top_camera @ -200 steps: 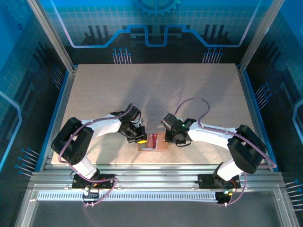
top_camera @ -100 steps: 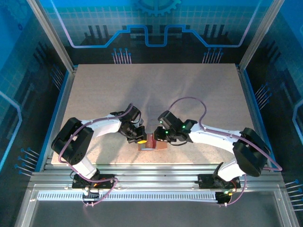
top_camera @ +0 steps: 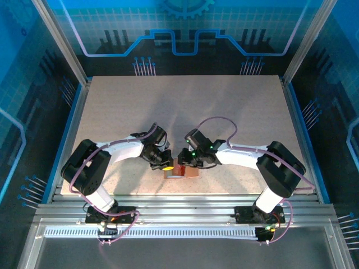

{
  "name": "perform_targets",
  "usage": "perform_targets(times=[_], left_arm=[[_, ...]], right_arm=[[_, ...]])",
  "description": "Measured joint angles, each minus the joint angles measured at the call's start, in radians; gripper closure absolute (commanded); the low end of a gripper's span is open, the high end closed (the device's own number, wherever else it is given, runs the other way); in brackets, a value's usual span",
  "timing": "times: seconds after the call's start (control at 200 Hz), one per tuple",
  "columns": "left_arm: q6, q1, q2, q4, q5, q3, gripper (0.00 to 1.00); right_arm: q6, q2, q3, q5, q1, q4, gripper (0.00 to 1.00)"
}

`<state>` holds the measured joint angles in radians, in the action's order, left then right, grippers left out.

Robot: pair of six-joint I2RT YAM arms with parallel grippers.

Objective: Take the credit cards out of the card holder

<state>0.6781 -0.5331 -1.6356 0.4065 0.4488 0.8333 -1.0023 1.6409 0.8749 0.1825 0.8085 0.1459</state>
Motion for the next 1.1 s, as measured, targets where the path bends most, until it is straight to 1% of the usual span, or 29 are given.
perform_targets(times=[0.155,0.395,0.515,0.785,1.101], left_arm=[[0.000,0.000,0.000,0.000,0.000,0.000,0.93],[0.000,0.000,0.000,-0.001,0.000,-0.005,0.93],[0.000,0.000,0.000,-0.001,0.000,-0.005,0.93],[0.000,0.000,0.000,0.000,0.000,-0.005,0.93],[0.000,0.000,0.000,0.000,0.000,-0.005,0.93]], right_arm=[[-0.003,0.005,-0.039,0.021,-0.018,-0.008,0.74],[-0.003,0.024,-0.044,0.036,-0.018,-0.010,0.71],[-0.006,0.032,-0.054,0.044,-0.019,-0.037,0.74],[-0.031,0.042,-0.095,0.089,-0.033,-0.117,0.77],[-0.087,0.040,-0.176,0.159,-0.062,-0.277,0.82]])
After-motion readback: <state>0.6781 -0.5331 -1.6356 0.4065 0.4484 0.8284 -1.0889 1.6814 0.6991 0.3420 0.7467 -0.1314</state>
